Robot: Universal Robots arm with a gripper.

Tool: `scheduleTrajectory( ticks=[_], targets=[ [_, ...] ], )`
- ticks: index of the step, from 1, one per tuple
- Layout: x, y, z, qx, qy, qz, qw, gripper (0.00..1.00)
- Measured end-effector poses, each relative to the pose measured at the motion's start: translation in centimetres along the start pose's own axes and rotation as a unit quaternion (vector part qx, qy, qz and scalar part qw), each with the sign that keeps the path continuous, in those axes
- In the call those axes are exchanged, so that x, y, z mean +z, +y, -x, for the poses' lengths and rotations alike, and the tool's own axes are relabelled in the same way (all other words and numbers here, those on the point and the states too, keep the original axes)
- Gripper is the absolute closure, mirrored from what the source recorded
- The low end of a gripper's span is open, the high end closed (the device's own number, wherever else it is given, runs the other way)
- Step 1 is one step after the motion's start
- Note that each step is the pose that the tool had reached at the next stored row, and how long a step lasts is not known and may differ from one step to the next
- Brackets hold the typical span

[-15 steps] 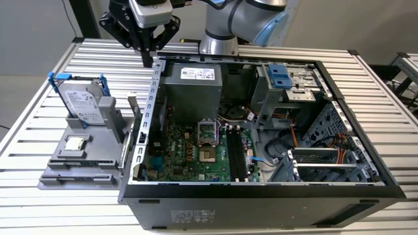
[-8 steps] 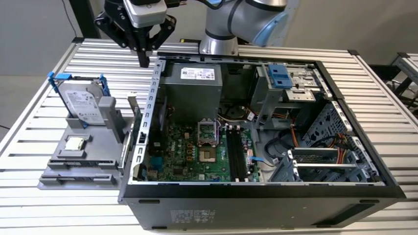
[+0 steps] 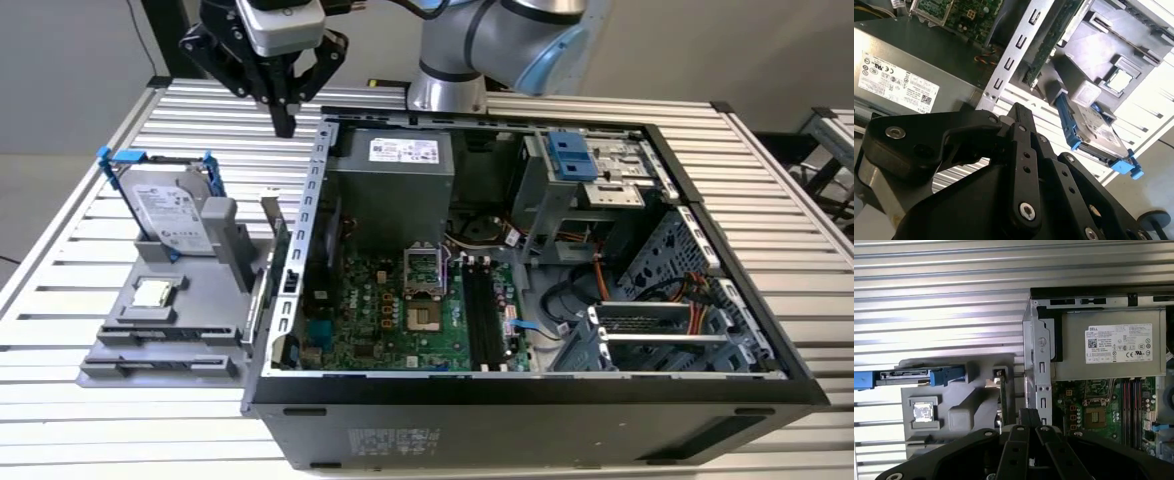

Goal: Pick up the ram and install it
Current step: 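Reach for the ram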

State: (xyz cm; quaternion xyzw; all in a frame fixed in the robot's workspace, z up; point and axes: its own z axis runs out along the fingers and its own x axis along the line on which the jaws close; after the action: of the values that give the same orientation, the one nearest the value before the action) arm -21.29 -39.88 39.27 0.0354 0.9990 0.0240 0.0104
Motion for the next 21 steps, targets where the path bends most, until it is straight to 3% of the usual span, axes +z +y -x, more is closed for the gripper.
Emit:
scheduleTrajectory(
  ticks=[13, 21],
  targets=[
    [-0.06, -0.18, -2.52, 0.0, 0.0, 0.0, 1.0, 1.0],
    [-0.11, -0.35, -5.05, -0.001, 0.0, 0.0, 1.0, 1.0]
  ],
)
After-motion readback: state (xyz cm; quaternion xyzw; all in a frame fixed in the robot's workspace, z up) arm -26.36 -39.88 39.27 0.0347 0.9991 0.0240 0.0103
